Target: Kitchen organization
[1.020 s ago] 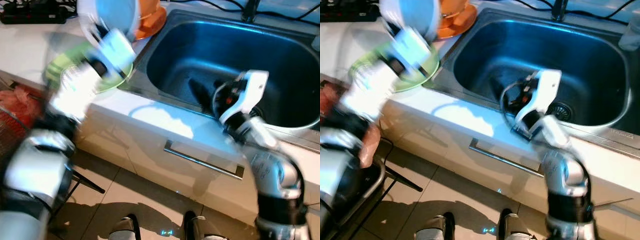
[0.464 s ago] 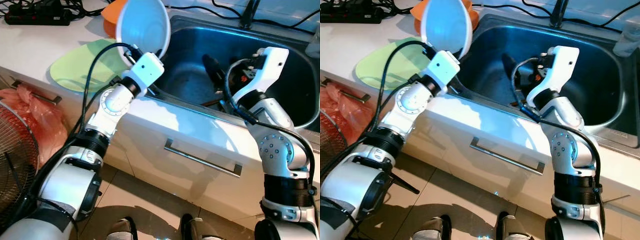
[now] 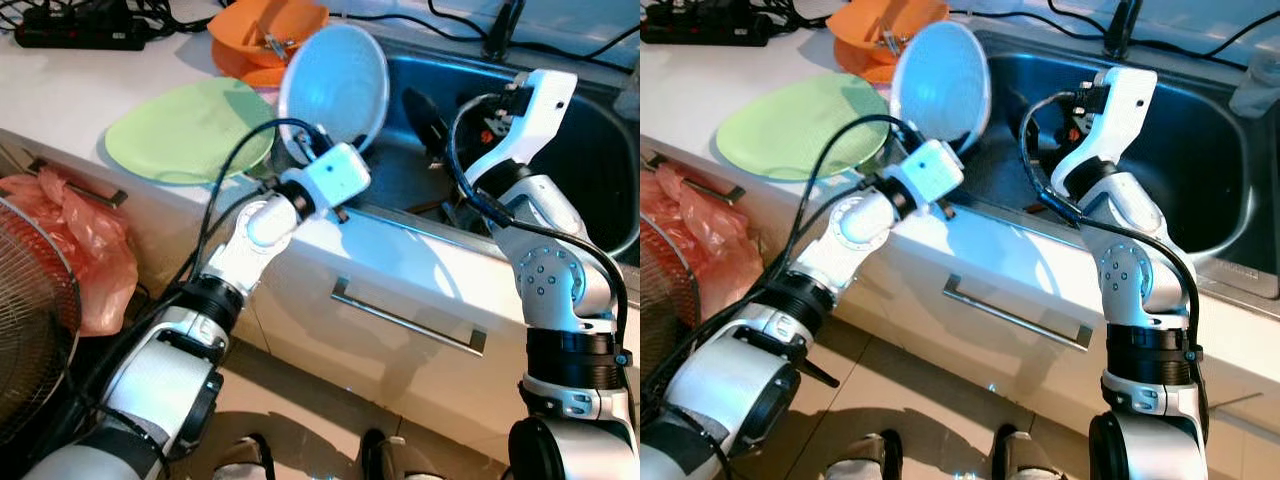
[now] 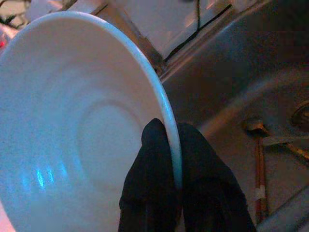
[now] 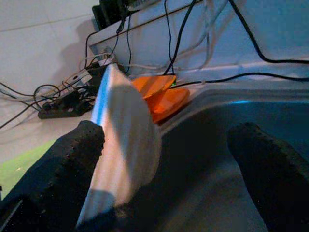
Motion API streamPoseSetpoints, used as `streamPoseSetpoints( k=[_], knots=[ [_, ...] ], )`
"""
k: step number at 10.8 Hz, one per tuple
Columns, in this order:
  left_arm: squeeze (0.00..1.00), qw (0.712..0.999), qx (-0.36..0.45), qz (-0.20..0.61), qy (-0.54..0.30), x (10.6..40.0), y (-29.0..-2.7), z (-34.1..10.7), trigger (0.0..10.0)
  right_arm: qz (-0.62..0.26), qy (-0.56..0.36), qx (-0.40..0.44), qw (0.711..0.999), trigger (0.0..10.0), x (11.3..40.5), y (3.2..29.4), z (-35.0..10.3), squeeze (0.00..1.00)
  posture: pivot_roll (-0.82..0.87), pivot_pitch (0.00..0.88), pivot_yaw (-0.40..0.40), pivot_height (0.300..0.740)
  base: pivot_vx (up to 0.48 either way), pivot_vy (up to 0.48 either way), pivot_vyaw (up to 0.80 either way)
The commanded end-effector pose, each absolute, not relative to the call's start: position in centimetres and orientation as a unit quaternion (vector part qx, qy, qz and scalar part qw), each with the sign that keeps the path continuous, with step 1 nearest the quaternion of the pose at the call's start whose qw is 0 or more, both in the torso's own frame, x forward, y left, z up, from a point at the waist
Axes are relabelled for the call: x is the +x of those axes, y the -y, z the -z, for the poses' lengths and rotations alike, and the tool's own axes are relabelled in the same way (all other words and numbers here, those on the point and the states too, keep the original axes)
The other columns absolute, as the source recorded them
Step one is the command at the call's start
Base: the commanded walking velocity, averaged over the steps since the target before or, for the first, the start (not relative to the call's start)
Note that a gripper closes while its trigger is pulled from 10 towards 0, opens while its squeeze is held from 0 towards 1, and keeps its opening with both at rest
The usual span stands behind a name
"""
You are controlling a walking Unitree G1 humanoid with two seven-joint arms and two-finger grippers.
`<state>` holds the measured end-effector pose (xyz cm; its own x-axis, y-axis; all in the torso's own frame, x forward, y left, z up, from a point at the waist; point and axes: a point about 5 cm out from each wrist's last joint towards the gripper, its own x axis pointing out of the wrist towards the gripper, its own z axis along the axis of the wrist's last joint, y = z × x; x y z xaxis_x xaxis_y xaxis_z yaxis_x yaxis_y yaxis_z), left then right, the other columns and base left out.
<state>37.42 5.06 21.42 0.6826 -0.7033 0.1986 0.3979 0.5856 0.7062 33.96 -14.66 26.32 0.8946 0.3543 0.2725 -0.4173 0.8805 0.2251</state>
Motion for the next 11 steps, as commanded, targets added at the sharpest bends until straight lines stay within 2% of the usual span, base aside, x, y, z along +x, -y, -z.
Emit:
streamPoseSetpoints(
  k=[1,3,9,10,11],
  knots=[
    [0.00,0.841,0.346,0.338,0.242,36.9,-4.1,-21.0,0.0,-0.211,0.111,0.141,0.961,10.0,33.7,14.2,-26.5,0.00,-0.11,0.150,0.009,0.740,0.000,0.000,0.00],
    [0.00,0.808,0.388,0.357,0.262,36.2,-2.8,-20.8,0.0,-0.213,0.099,0.144,0.961,10.0,33.6,14.1,-25.9,0.00,-0.11,0.152,0.008,0.740,0.000,0.000,0.00],
    [0.00,0.768,0.413,0.372,0.318,33.9,0.5,-20.5,0.0,-0.214,0.092,0.143,0.962,10.0,33.7,13.4,-25.7,0.00,-0.10,0.167,-0.001,0.740,0.000,0.000,0.00],
    [0.00,0.761,0.423,0.362,0.334,33.4,0.7,-20.6,0.0,-0.211,0.090,0.145,0.962,2.1,33.8,13.4,-25.6,0.00,-0.10,0.171,-0.002,0.740,0.000,0.000,0.00],
    [0.00,0.764,0.423,0.347,0.341,33.1,0.8,-20.6,0.0,-0.205,0.085,0.149,0.964,0.0,33.8,13.5,-25.4,0.00,-0.09,0.175,-0.006,0.740,0.000,0.000,0.00]
  ],
)
